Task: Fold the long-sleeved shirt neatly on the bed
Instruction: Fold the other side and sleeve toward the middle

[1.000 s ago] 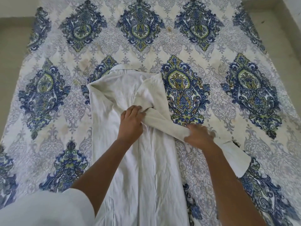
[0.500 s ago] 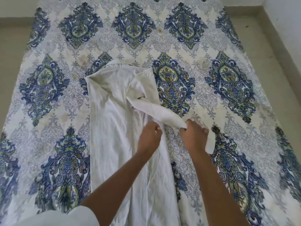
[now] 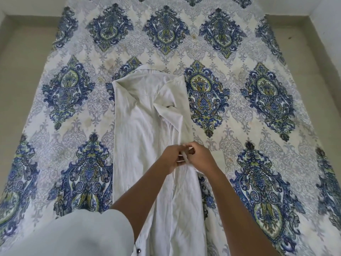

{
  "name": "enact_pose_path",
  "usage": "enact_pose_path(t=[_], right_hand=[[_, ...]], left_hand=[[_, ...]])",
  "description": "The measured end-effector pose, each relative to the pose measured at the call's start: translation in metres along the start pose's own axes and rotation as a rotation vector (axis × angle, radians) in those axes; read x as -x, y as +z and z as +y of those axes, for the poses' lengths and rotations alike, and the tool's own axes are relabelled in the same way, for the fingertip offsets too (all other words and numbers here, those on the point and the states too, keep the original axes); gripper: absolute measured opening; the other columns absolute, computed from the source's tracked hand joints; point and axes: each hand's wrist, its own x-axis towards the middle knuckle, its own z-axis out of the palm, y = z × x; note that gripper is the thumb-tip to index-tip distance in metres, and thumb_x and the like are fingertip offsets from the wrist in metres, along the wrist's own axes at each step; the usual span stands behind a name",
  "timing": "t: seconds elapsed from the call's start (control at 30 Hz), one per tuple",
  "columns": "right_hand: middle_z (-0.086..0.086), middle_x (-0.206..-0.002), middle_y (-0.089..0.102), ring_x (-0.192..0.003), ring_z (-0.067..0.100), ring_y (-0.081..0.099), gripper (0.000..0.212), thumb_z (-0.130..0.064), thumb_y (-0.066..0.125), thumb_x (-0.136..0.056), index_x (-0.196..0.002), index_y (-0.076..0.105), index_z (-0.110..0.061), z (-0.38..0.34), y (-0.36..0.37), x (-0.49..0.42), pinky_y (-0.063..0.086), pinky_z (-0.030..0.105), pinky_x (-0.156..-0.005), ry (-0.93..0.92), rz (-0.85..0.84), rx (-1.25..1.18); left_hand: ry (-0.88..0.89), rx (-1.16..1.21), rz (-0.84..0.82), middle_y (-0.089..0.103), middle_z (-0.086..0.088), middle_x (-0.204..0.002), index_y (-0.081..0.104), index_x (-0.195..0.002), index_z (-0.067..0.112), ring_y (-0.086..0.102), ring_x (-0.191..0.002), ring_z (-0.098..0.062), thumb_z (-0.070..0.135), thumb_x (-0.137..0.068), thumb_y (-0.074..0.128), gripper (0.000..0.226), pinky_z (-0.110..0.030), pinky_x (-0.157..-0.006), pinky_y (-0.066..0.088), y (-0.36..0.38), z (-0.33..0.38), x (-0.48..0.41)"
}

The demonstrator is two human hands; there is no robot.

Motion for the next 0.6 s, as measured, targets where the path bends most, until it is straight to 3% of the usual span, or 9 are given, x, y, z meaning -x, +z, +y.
enact_pose_path(t=[0.13, 0.2, 0.27, 0.33, 0.47, 0.6], right_hand=[[0.008, -0.12, 0.061, -0.116, 0.028, 0.052, 0.034, -0.028, 0.044, -0.094, -0.124, 0.052, -0.014, 0.005, -0.007, -0.002, 0.037, 0.037, -0.093, 0.144, 0.191, 0.333], [0.008, -0.121, 0.061, -0.115, 0.029, 0.052, 0.032, -0.023, 0.045, -0.092, -0.121, 0.054, -0.014, 0.006, -0.007, -0.005, 0.039, 0.038, -0.094, 0.154, 0.213, 0.265], [0.009, -0.121, 0.061, -0.112, 0.028, 0.053, 0.032, -0.018, 0.049, -0.09, -0.12, 0.055, -0.013, 0.005, -0.003, -0.01, 0.043, 0.039, -0.093, 0.081, 0.212, 0.169], [0.009, -0.125, 0.056, -0.116, 0.028, 0.05, 0.039, -0.019, 0.054, -0.087, -0.125, 0.05, -0.013, 0.003, -0.001, -0.019, 0.044, 0.041, -0.094, 0.074, 0.169, 0.173], [0.01, -0.125, 0.051, -0.123, 0.031, 0.041, 0.04, -0.017, 0.055, -0.085, -0.124, 0.048, -0.013, 0.002, -0.01, -0.028, 0.035, 0.04, -0.1, 0.243, -0.117, 0.311], [0.01, -0.125, 0.051, -0.126, 0.031, 0.038, 0.033, -0.015, 0.043, -0.09, -0.123, 0.046, -0.013, 0.023, -0.017, -0.026, 0.029, 0.045, -0.106, 0.352, -0.139, 0.367]], left_hand=[[-0.007, -0.061, -0.071, 0.061, -0.006, -0.088, 0.055, -0.094, 0.01, 0.059, -0.081, -0.021, 0.012, -0.096, 0.044, 0.011, -0.033, -0.075, 0.048, -0.004, -0.003, -0.002], [0.018, -0.24, -0.063, 0.061, -0.006, -0.087, 0.056, -0.092, 0.011, 0.058, -0.079, -0.019, 0.011, -0.095, 0.045, 0.011, -0.031, -0.073, 0.047, -0.004, -0.001, -0.001], [0.071, -0.281, 0.04, 0.06, -0.009, -0.081, 0.054, -0.082, 0.011, 0.06, -0.066, -0.016, 0.004, -0.093, 0.045, 0.016, -0.027, -0.065, 0.046, -0.006, 0.004, -0.002], [0.081, -0.185, 0.106, 0.059, -0.01, -0.075, 0.054, -0.08, 0.01, 0.06, -0.053, -0.013, -0.001, -0.091, 0.045, 0.018, -0.026, -0.06, 0.045, -0.013, 0.009, -0.004], [0.062, -0.081, 0.109, 0.058, -0.011, -0.074, 0.053, -0.076, 0.006, 0.061, -0.053, -0.015, -0.003, -0.091, 0.044, 0.02, -0.024, -0.057, 0.049, -0.015, 0.013, -0.008], [0.108, 0.122, 0.265, 0.056, -0.01, -0.074, 0.051, -0.081, 0.004, 0.057, -0.062, -0.022, 0.003, -0.091, 0.039, 0.015, -0.03, -0.059, 0.05, -0.013, 0.016, -0.004]])
